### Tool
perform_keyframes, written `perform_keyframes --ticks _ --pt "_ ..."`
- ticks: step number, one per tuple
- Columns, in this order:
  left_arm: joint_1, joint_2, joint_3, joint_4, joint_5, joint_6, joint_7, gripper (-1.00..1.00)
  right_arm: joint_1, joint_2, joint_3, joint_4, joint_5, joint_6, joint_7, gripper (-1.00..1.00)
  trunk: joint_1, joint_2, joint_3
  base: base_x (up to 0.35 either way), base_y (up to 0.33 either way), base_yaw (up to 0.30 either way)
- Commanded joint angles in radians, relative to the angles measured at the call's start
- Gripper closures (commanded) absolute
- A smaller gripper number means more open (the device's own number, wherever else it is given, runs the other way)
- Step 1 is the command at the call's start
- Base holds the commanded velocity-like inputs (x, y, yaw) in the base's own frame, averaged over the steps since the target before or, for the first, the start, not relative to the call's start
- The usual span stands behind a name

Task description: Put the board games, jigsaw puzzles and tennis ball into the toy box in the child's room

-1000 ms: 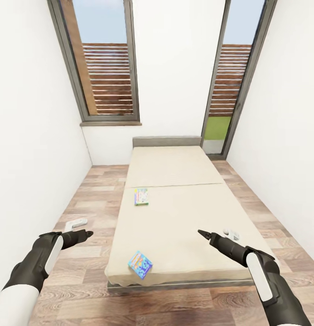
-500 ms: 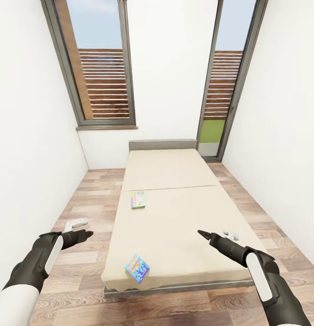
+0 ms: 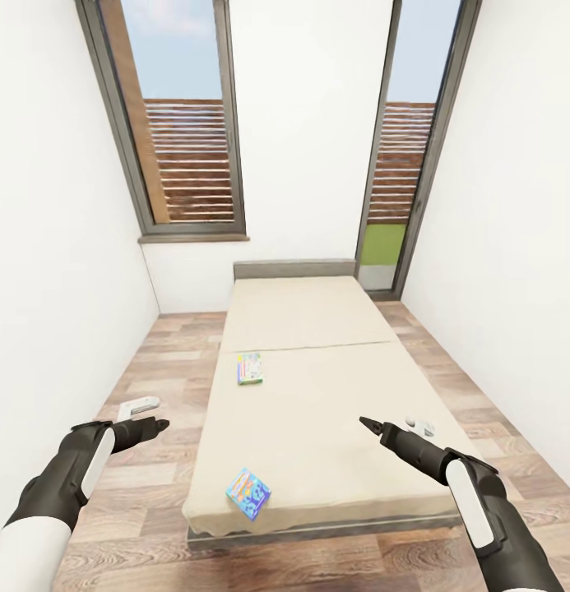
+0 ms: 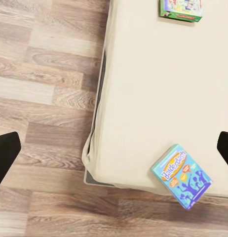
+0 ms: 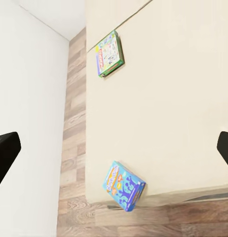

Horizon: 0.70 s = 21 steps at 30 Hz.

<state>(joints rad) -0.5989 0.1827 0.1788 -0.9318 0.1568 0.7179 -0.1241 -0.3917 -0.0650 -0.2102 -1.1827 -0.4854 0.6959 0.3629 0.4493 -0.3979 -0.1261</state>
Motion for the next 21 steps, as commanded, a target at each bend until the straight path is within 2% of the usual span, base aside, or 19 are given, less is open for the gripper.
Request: perform_keyframes --ticks 1,15,21 --pt "-0.001 0.000 0.002 -0.001 0.004 0.006 -0.002 -1.00 -0.001 0.000 -0.002 0.000 -0.001 0.006 0.003 -1.00 0.001 -0.002 -0.001 0.000 0.000 -0.002" --pt "-0.001 0.001 0.002 -0.001 0.004 0.006 -0.002 -1.00 0.000 0.001 0.000 -0.001 0.000 0.004 0.004 -1.00 0.001 -0.002 0.022 0.000 0.002 0.000" --pt "-0.001 0.001 0.003 -0.001 0.003 0.006 -0.003 -1.00 -0.001 0.001 0.001 0.000 0.002 0.004 0.004 -1.00 0.001 -0.002 0.032 0.000 0.120 0.028"
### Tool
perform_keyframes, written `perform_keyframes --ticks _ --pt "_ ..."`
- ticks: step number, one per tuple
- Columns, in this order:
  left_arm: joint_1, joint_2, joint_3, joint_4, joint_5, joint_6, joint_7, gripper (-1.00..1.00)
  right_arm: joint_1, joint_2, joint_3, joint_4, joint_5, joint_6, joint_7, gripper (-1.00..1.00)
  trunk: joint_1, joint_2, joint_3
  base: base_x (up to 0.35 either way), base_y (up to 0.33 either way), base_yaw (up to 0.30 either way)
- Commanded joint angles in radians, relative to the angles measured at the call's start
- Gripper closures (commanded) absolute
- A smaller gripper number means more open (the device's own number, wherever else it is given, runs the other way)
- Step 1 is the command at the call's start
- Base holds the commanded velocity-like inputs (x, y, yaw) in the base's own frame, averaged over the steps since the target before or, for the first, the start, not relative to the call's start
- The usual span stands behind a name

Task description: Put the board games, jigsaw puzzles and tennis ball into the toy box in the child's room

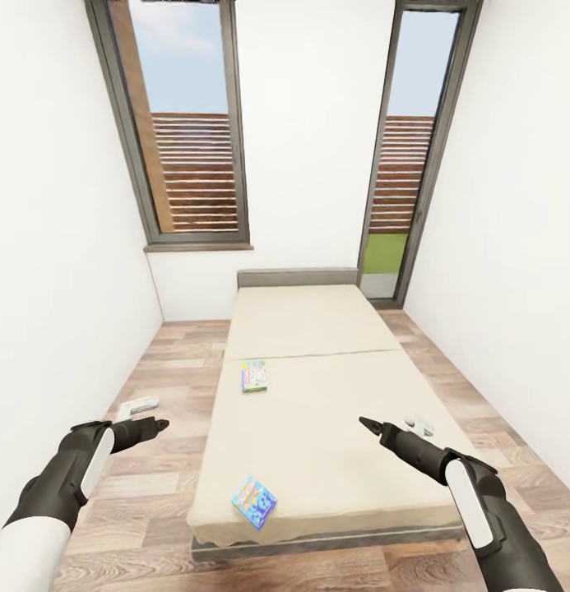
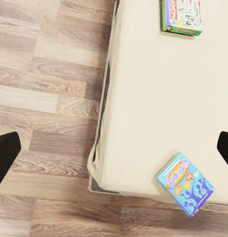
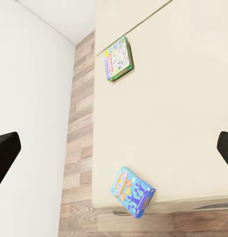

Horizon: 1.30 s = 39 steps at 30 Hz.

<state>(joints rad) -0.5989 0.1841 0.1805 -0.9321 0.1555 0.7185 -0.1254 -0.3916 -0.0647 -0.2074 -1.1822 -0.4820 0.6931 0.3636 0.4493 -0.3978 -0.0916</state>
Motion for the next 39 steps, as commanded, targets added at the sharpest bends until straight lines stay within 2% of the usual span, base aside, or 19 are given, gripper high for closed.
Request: perform_keyframes --ticks 1,28,39 --pt "-0.001 0.000 0.001 -0.001 0.004 0.006 -0.001 -1.00 -0.001 0.000 -0.002 -0.001 0.000 0.006 0.003 -1.00 0.001 -0.002 -0.001 0.000 0.130 0.056" --pt "-0.001 -0.002 0.001 -0.001 0.005 0.006 0.000 -1.00 -0.001 0.000 -0.001 -0.001 -0.001 0.005 0.003 -1.00 0.001 -0.002 0.044 0.000 0.018 0.071" --pt "-0.001 -0.002 0.001 -0.001 0.005 0.006 0.000 -1.00 -0.001 0.000 -0.002 -0.002 -0.003 0.001 0.003 -1.00 0.001 -0.002 0.057 0.000 0.150 0.057"
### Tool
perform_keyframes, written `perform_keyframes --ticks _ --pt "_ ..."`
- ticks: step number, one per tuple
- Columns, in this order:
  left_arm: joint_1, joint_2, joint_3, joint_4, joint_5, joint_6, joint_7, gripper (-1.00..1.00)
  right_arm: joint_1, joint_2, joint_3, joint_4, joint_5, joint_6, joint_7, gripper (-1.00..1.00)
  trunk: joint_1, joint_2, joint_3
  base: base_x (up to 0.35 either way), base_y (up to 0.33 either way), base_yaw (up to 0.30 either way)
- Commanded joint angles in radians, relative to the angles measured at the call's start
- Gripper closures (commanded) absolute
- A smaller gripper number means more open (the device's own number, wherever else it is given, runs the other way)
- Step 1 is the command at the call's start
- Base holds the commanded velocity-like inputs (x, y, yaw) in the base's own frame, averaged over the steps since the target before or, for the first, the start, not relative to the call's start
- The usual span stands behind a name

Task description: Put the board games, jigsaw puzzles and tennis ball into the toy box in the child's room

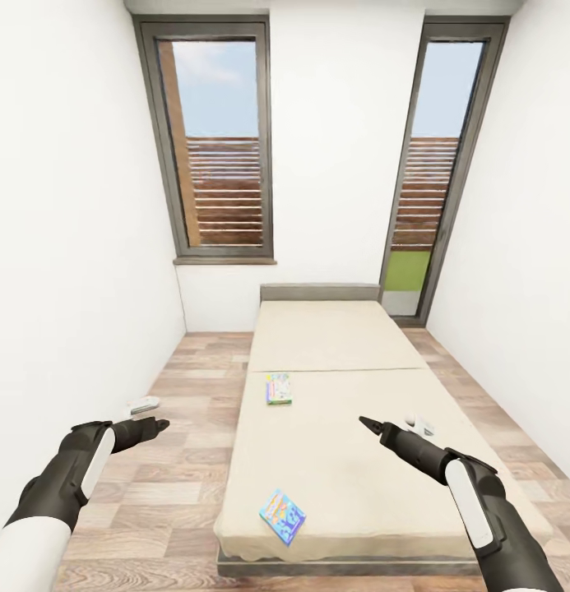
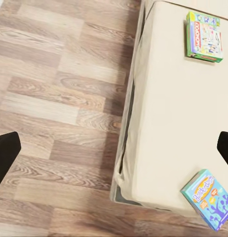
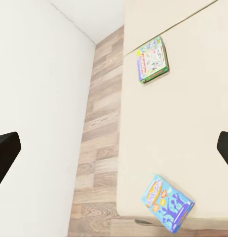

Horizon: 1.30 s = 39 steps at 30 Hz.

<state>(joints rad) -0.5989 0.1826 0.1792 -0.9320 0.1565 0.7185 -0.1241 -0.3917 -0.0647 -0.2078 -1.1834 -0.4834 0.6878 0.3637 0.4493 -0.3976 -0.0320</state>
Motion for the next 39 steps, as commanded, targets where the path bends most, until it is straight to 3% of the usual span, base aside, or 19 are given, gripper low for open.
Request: perform_keyframes --ticks 1,23,36,39 --pt "-0.001 0.000 0.002 -0.001 0.005 0.006 -0.002 -1.00 -0.001 0.000 -0.002 -0.001 -0.001 0.006 0.003 -1.00 0.001 -0.002 -0.002 0.000 0.052 0.011" --pt "-0.001 0.008 0.013 -0.024 0.011 0.022 -0.014 -1.00 -0.001 -0.001 -0.002 -0.001 -0.011 0.008 0.006 -1.00 0.001 -0.002 -0.002 0.000 0.057 0.002" --pt "-0.001 0.009 0.025 -0.046 0.014 0.070 -0.015 -1.00 -0.001 -0.001 -0.006 -0.022 -0.016 0.017 0.015 -1.00 0.001 -0.002 -0.002 0.000 0.001 0.000" --pt "-0.002 0.010 0.027 -0.047 0.014 0.083 -0.015 -1.00 0.000 -0.001 -0.008 -0.023 -0.016 0.016 0.016 -1.00 0.012 -0.023 -0.011 0.000 0.000 0.000"
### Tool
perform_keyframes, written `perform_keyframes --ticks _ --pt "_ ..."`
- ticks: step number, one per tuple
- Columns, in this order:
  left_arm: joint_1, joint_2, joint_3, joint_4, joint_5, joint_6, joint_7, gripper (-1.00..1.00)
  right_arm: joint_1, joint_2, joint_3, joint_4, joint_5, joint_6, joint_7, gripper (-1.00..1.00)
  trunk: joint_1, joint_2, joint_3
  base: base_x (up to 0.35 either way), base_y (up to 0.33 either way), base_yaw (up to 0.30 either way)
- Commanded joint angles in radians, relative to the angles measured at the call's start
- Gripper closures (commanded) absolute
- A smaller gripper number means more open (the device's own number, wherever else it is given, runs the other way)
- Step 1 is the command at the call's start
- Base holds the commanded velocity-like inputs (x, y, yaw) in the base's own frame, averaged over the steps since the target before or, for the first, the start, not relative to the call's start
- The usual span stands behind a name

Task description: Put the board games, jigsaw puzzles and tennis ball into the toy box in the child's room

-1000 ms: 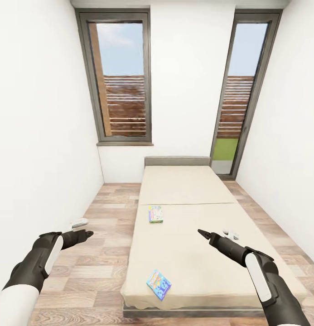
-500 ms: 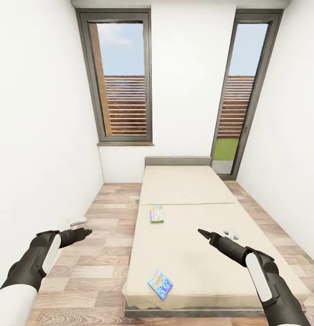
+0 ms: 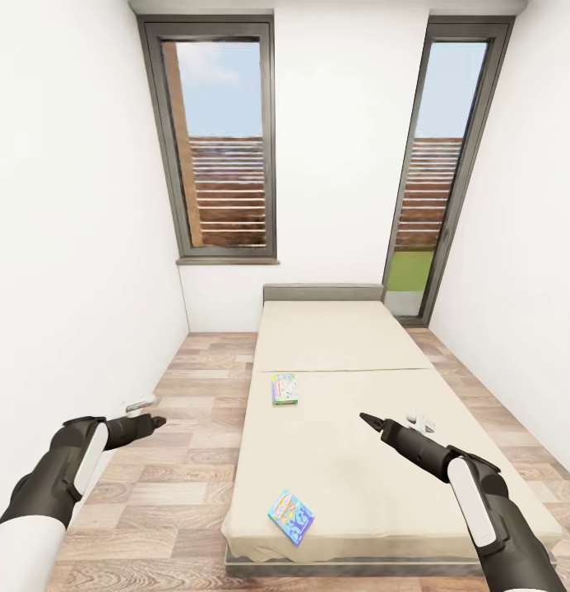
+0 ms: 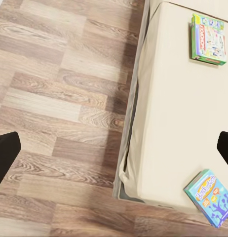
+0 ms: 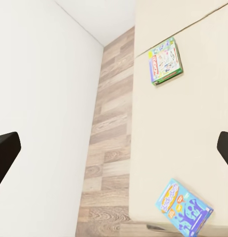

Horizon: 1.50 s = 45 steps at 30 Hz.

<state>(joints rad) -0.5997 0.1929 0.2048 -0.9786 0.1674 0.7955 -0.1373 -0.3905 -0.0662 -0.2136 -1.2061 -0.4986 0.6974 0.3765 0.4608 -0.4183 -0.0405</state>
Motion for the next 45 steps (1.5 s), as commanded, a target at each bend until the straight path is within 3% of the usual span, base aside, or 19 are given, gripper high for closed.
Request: perform_keyframes --ticks 1,11,14,19,22,24,29,36,40,45 --pt "-0.001 0.000 0.003 -0.001 0.003 0.012 -0.002 -1.00 -0.001 0.000 -0.002 0.000 -0.001 0.006 0.003 -1.00 0.005 -0.010 -0.006 0.000 0.000 0.000" --pt "-0.003 0.001 0.018 -0.020 0.018 0.083 -0.005 -1.00 -0.001 0.001 0.000 -0.001 -0.002 0.003 0.000 -1.00 0.043 -0.080 -0.037 0.000 0.000 0.000" --pt "-0.003 0.001 0.042 -0.052 0.051 0.133 -0.005 -1.00 -0.001 0.001 0.003 0.001 -0.002 0.002 -0.004 -1.00 0.054 -0.101 -0.046 0.000 0.000 0.000" --pt "-0.003 0.002 0.090 -0.085 0.133 0.198 -0.006 -1.00 -0.002 0.004 0.006 0.007 -0.006 0.002 -0.006 -1.00 0.074 -0.136 -0.062 0.000 0.000 0.000" --pt "-0.003 0.004 0.121 -0.095 0.195 0.225 -0.006 -1.00 -0.002 0.030 0.005 0.016 -0.011 0.004 -0.007 -1.00 0.085 -0.157 -0.071 0.000 0.000 0.000" --pt "-0.003 0.013 0.129 -0.097 0.217 0.237 -0.007 -1.00 -0.003 0.052 0.003 0.030 -0.012 0.004 -0.009 -1.00 0.093 -0.171 -0.078 0.000 0.000 0.000" --pt "-0.003 0.027 0.137 -0.099 0.252 0.248 -0.007 -1.00 -0.024 0.074 -0.001 0.129 -0.013 0.007 -0.013 -1.00 0.112 -0.206 -0.093 0.000 0.000 0.000" --pt "-0.003 0.031 0.137 -0.100 0.309 0.250 -0.007 -1.00 -0.120 0.078 -0.007 0.380 -0.016 0.002 -0.013 -1.00 0.139 -0.255 -0.115 0.000 0.000 0.000" --pt "-0.003 0.031 0.137 -0.100 0.321 0.251 -0.007 -1.00 -0.150 0.080 -0.018 0.459 -0.018 -0.002 -0.013 -1.00 0.154 -0.283 -0.128 0.000 0.000 0.000" --pt "-0.003 0.030 0.137 -0.100 0.325 0.251 -0.007 -1.00 -0.161 0.081 -0.033 0.491 -0.019 -0.031 -0.015 -1.00 0.173 -0.318 -0.143 0.000 0.000 0.000"
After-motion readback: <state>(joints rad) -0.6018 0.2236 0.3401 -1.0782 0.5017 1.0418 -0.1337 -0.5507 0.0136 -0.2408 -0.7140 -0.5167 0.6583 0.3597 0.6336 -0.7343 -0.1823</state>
